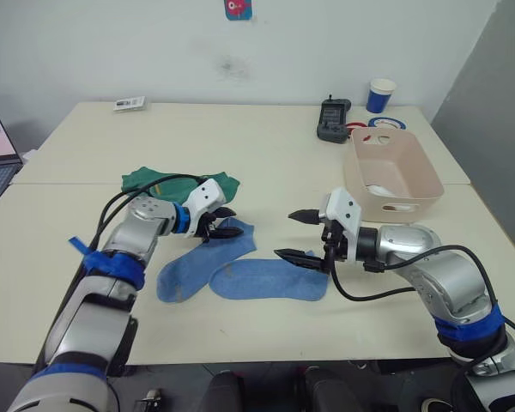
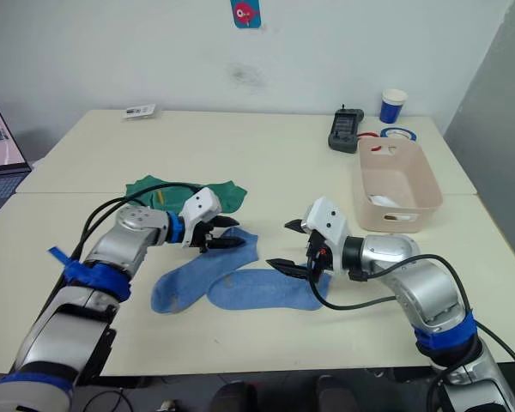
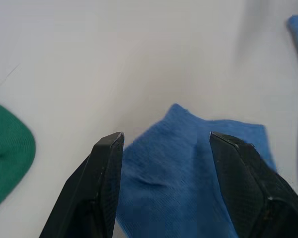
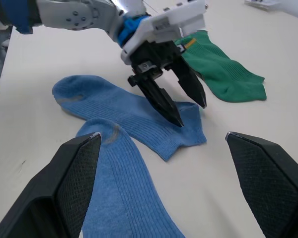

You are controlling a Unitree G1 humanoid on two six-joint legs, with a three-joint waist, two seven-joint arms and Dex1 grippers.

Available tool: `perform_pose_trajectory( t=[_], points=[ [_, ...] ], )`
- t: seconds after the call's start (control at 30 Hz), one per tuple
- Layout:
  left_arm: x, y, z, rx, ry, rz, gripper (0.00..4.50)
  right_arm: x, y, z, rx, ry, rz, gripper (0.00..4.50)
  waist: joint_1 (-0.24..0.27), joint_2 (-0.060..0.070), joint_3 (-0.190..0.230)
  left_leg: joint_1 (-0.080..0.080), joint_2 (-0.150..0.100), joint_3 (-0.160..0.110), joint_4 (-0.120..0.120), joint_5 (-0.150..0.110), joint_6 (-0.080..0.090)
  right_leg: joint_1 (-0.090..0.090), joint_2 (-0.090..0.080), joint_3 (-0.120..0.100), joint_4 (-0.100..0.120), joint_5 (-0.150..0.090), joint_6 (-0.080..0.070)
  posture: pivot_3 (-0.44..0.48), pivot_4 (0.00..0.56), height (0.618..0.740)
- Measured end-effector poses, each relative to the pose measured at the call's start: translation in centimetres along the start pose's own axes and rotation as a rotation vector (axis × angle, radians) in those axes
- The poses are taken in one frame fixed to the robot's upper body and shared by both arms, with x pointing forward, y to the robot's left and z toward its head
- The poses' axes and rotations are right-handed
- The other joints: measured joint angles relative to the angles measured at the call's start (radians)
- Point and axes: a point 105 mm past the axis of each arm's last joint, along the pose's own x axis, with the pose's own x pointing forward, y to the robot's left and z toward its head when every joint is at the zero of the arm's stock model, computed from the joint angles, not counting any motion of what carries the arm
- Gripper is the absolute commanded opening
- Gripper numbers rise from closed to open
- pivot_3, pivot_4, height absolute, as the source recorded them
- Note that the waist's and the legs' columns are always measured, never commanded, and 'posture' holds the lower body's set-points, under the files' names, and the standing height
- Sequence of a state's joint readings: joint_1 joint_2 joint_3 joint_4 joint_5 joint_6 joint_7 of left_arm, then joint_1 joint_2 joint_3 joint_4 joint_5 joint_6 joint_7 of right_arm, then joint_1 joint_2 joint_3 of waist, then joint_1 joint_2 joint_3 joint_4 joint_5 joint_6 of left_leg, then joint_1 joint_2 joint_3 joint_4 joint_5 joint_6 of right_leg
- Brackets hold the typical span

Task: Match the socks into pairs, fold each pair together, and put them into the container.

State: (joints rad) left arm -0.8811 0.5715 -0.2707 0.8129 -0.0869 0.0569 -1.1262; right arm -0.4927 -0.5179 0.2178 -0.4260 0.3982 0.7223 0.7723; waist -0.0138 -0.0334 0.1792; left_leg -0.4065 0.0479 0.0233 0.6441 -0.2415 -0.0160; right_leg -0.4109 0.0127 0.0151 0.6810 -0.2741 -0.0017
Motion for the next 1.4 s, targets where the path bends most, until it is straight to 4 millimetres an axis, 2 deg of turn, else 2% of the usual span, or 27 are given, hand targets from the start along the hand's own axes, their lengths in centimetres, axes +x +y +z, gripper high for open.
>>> perform_pose_trajectory(
  t=[0.07,0.23,0.3,0.37,0.5,0.67,0.83,1.0,1.07,1.17,1.4],
  points=[
    [0.6,-0.1,-0.5,0.002,0.033,-0.021,2.23,-0.1,0.0,-0.2,0.005,0.008,-0.008,4.31,-0.005,0.000,0.000,0.000,0.000,0.000,0.000,0.000,0.000,0.000,0.000,0.000,0.000,0.000,0.000,0.000,0.150,0.740],
    [0.4,-0.4,-0.6,0.008,0.070,-0.094,0.61,-0.2,0.3,-0.2,0.014,0.013,-0.008,4.31,-0.014,0.000,0.000,0.000,0.000,0.000,0.001,0.000,0.000,0.000,0.000,0.000,0.000,0.000,0.000,0.000,0.150,0.740],
    [0.4,-0.5,-0.7,0.011,0.074,-0.104,0.23,-0.2,0.3,-0.1,0.012,0.011,-0.013,4.31,-0.015,0.000,0.000,0.000,0.000,0.000,0.001,0.000,0.000,0.000,0.000,0.000,0.001,0.000,0.000,0.000,0.150,0.740],
    [0.3,-0.3,-0.6,0.014,0.070,-0.098,0.03,-0.2,0.3,-0.2,0.017,0.013,-0.019,4.31,-0.015,0.000,0.000,0.000,0.000,0.000,0.001,0.000,0.000,0.000,0.000,0.000,0.001,0.000,0.000,0.000,0.150,0.740],
    [-0.6,0.3,-0.2,0.006,0.035,-0.057,0.03,-0.2,0.3,-0.3,0.020,0.013,-0.021,4.31,-0.016,0.000,0.000,0.000,0.000,0.000,0.001,0.000,0.000,0.000,0.000,0.000,0.001,0.000,0.000,0.000,0.150,0.740],
    [-3.0,1.1,1.9,0.025,-0.105,0.015,0.03,-0.1,0.2,-0.3,0.023,0.010,-0.024,4.31,-0.015,0.000,0.000,-0.001,0.001,-0.001,0.001,0.000,0.000,0.000,-0.001,0.000,0.001,0.000,0.000,0.000,0.150,0.740],
    [-5.0,0.5,4.1,-0.023,-0.218,0.017,0.03,0.1,0.3,-0.3,0.031,-0.001,-0.021,4.31,-0.015,0.000,0.000,-0.001,0.001,-0.001,0.001,0.000,0.000,0.000,-0.001,0.000,0.001,0.000,0.000,0.000,0.150,0.740],
    [-9.1,-0.6,9.5,-0.097,-0.355,-0.010,0.03,0.3,0.1,-0.6,0.052,-0.006,-0.021,4.31,-0.016,0.000,0.000,-0.001,0.000,-0.008,0.002,0.000,0.000,0.000,-0.001,-0.001,0.002,0.000,0.000,0.000,0.150,0.740],
    [-9.8,-1.3,11.3,-0.099,-0.392,-0.029,0.03,0.4,0.1,-0.7,0.058,-0.012,-0.018,4.31,-0.016,0.000,0.000,0.000,0.000,-0.009,0.002,0.000,0.000,0.001,-0.001,-0.001,0.002,0.000,0.000,0.000,0.150,0.740],
    [-9.9,-2.3,12.6,-0.120,-0.403,-0.066,0.03,0.6,0.1,-0.8,0.066,-0.021,-0.016,4.31,-0.016,0.000,0.000,0.000,0.000,-0.010,0.002,0.000,-0.001,0.002,-0.001,-0.002,0.002,0.000,0.000,0.000,0.150,0.740],
    [-9.6,-3.3,15.9,-0.125,-0.483,-0.105,0.03,1.8,0.3,-1.6,0.081,-0.020,-0.011,4.31,-0.015,0.000,0.000,0.000,-0.001,-0.010,0.002,0.000,-0.001,0.002,-0.001,-0.001,0.002,0.001,0.000,0.000,0.150,0.740]
  ],
)
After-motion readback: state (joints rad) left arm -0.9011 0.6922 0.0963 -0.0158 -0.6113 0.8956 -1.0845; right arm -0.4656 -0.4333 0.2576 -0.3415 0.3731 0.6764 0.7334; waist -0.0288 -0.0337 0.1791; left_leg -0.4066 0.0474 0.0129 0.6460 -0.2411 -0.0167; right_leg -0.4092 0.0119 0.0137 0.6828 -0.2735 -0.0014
